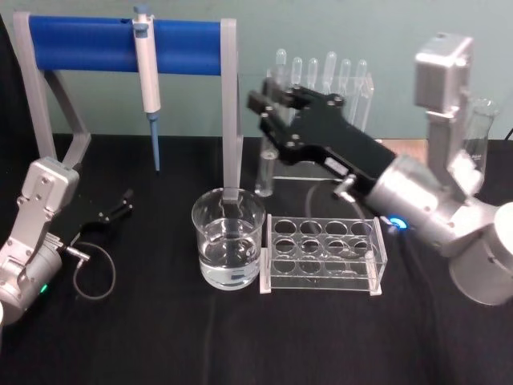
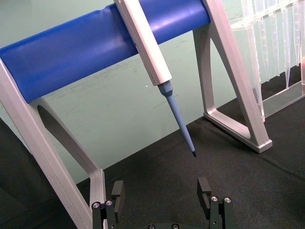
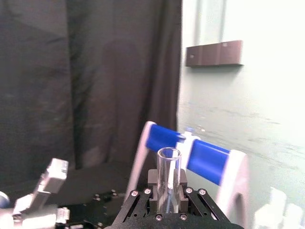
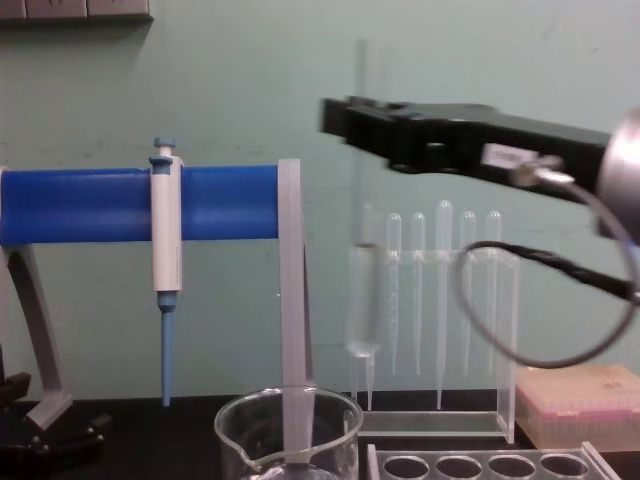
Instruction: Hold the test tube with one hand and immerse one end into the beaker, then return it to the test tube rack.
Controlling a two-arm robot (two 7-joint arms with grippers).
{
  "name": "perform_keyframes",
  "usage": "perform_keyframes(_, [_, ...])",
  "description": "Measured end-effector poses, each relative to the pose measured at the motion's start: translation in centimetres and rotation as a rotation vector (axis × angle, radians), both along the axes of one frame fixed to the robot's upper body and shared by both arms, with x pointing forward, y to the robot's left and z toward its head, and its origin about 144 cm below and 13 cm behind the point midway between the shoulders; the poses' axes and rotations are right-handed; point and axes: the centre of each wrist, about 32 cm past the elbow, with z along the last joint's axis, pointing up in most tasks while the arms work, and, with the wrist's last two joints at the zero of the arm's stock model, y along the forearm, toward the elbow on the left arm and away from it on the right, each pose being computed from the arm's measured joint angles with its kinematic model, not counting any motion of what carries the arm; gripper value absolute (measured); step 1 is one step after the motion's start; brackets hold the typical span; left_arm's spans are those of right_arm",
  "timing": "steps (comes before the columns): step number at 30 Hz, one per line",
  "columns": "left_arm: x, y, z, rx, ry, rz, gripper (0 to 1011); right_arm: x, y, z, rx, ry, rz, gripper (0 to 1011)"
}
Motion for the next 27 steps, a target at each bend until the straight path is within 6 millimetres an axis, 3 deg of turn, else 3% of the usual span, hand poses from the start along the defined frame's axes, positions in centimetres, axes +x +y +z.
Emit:
perform_keyframes(9, [0.0, 0.0, 0.0, 0.0, 0.0, 0.0, 1000, -1.9, -3.6, -1.2, -0.029, 0.031, -0.104, 225])
perform_keyframes(19, [0.0, 0.0, 0.0, 0.0, 0.0, 0.0, 1000, -2.0, -4.1, -4.7, -0.043, 0.092, -0.135, 225])
perform_keyframes(27, [0.0, 0.0, 0.0, 0.0, 0.0, 0.0, 1000, -2.1, -3.8, -6.1, -0.046, 0.118, -0.133, 225])
